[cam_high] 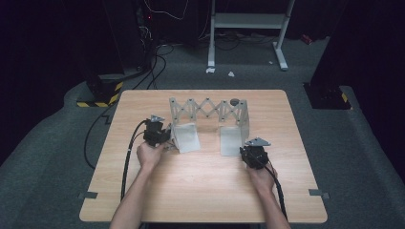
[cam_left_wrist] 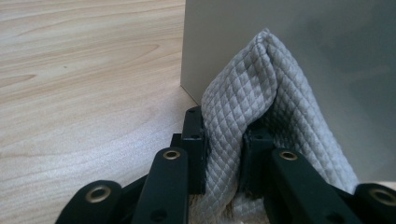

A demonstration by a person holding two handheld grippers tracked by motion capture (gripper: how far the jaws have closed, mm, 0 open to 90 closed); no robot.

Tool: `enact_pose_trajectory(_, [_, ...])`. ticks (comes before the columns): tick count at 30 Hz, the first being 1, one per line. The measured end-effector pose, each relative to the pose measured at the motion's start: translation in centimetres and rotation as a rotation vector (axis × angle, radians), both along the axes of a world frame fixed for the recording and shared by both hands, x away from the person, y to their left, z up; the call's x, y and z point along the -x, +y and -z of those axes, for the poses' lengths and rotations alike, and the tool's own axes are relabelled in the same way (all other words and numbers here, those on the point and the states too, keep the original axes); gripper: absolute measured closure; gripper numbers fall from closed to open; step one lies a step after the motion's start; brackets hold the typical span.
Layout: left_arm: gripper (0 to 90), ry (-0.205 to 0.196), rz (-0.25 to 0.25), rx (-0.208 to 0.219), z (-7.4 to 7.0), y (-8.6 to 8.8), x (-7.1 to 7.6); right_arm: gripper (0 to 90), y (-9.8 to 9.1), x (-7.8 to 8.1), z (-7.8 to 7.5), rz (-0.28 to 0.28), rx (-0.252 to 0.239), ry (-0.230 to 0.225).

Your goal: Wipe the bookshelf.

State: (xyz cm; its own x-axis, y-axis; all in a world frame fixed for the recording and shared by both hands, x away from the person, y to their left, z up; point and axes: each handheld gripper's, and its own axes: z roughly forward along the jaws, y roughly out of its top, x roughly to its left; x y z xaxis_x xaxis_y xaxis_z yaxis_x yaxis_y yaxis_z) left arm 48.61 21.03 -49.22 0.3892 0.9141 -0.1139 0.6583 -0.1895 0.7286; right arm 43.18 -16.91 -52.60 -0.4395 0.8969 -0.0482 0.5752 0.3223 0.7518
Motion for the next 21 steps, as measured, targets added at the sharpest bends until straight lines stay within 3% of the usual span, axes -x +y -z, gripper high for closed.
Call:
enact_pose_trajectory(6, [75.2,-0.019,-0.001,-0.004,-1.0,0.0,0.0,79.4,0.0,0.2,0.0,-0.004,0.005,-0.002])
enact_pose_trajectory(9, [75.4,-0.053,-0.004,0.028,-2.2,0.2,0.2,79.4,0.1,0.3,0.0,-0.003,0.019,-0.012])
enact_pose_trajectory(15, [75.4,-0.098,0.026,0.041,-4.4,0.6,0.4,79.5,0.0,0.2,0.0,-0.003,0.008,-0.005])
enact_pose_trajectory(16, [75.4,-0.113,0.029,0.046,-5.3,0.7,0.5,79.6,0.0,0.3,0.0,-0.002,0.006,-0.003])
enact_pose_trajectory(21, [75.4,-0.147,0.038,0.018,-7.4,0.7,0.3,79.6,0.1,0.4,0.0,-0.003,0.021,-0.012])
